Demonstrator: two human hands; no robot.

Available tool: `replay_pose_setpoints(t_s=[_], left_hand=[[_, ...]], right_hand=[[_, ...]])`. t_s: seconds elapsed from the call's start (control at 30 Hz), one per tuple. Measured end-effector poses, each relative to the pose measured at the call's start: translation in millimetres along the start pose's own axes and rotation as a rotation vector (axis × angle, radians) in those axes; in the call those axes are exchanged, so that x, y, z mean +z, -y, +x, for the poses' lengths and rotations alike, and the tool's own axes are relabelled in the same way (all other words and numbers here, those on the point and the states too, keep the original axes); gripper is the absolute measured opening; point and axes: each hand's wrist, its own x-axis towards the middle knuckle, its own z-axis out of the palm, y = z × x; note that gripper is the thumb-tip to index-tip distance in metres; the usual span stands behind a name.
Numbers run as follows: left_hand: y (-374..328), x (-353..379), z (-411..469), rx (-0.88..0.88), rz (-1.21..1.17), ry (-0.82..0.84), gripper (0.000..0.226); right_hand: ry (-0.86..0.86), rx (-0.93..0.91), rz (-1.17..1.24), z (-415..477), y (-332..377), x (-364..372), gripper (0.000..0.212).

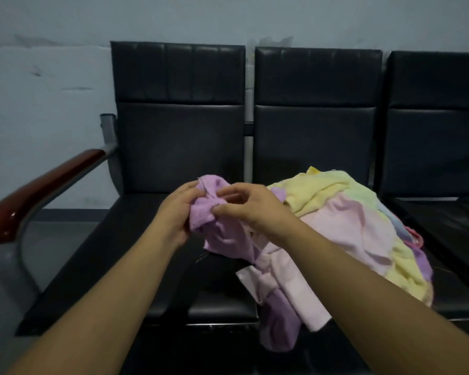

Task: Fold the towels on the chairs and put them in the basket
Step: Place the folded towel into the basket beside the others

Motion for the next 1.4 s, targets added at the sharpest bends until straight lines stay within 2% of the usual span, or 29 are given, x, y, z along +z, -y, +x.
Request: replay_pose_setpoints(t_s=[0.1,0.2,0.23,0.3,0.4,0.5,0.57,0.63,0.77,0.87,0.97,1.0,1.07,1.13,1.17,1.23,1.3,1.37,1.4], left_hand=[[4,-34,-8,0.020,0.152,-0.051,0.027],[10,-60,-14,0.057,0.456,-0.045,0.032],[11,-66,-17,0.074,0.553,-0.014,0.031],[14,-77,-21,0.104,0.672,0.066,0.031],[21,-89,-23,0.140,0.753,0.148,0.030],[26,-102,-25,0.128,0.762,0.157,0.029],[28,-110,-24,0.100,0.757,0.155,0.032],[28,-116,-22,0.106,0.803,0.051,0.033],[27,-142,-12,0.105,0.918,-0.288,0.023],[32,-164,-16,-0.038,1.017,-0.377,0.015],[31,-169,-21,-0.033,0.945,-0.392,0.013],[28,-165,-22,-0.009,0.858,-0.393,0.013],[19,-153,-25,0.012,0.601,-0.366,0.020],[10,-142,-32,-0.033,0.304,-0.241,0.034],[9,-138,-34,-0.052,0.221,-0.169,0.038],[10,-137,-35,-0.056,0.232,-0.049,0.040],[11,-134,-36,-0.047,0.274,0.036,0.039],[10,-128,-36,-0.051,0.314,0.092,0.034],[9,-126,-36,-0.051,0.364,0.107,0.032]], right_hand=[[-0.029,0.063,0.082,11,-6,28,0.055],[-0.155,0.099,-0.022,24,-28,54,0.049],[-0.148,0.078,-0.093,24,-38,60,0.051],[-0.010,0.027,-0.246,24,-55,67,0.055],[0.167,-0.013,-0.382,27,-68,68,0.038],[0.138,-0.017,-0.380,32,-73,73,0.007],[0.113,-0.002,-0.368,33,-78,80,0.008],[-0.001,0.013,-0.337,36,-77,83,0.013],[-0.353,0.076,-0.131,41,-64,77,0.016],[-0.349,0.147,-0.147,40,-65,76,0.016],[-0.224,0.139,-0.251,34,-68,81,0.011],[-0.165,0.125,-0.293,33,-69,81,0.018],[-0.059,0.113,-0.450,33,-71,81,0.027],[-0.011,0.127,-0.610,33,-74,81,0.023],[-0.006,0.121,-0.610,32,-74,82,0.025],[0.016,0.086,-0.504,29,-70,87,0.053],[0.080,0.092,-0.270,24,-62,94,0.079],[0.149,0.116,-0.079,22,-60,100,0.079],[0.184,0.100,-0.078,23,-62,102,0.068]])
